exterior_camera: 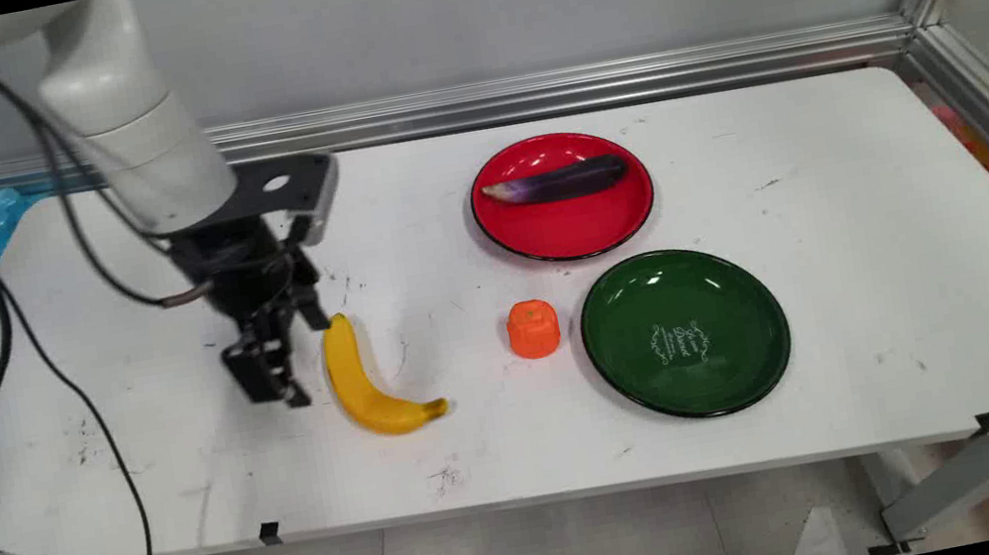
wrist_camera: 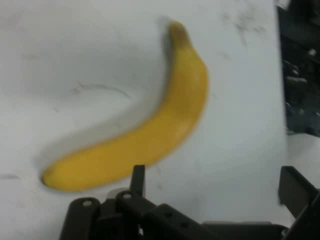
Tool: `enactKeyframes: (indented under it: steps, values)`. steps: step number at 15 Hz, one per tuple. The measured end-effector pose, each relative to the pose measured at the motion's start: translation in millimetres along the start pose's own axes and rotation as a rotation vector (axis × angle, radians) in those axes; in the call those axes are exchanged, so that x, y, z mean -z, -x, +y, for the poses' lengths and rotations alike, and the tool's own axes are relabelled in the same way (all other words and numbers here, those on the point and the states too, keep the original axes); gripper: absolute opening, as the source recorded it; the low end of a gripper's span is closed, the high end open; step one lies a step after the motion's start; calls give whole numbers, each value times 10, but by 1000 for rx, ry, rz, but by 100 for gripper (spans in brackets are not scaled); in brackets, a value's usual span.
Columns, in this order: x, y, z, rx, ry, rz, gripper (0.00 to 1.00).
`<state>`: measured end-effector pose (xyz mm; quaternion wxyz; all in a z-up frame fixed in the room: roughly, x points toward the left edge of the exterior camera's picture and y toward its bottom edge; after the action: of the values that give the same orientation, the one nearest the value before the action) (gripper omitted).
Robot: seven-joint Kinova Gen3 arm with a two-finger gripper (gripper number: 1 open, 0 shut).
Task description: Pick up the eggplant from the red plate
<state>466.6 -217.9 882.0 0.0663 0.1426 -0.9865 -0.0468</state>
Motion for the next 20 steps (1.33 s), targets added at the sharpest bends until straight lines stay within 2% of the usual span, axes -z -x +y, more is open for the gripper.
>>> enactKeyframes:
  steps: [6,11,13,20]
  values:
    - [-48,-363,-522,-32,-96,49,100]
    - [-87,-839,-1203,-46,-208,129,100]
    - [-97,-993,-1421,-45,-236,156,100]
    - [-244,-1382,-2092,-13,-281,244,100]
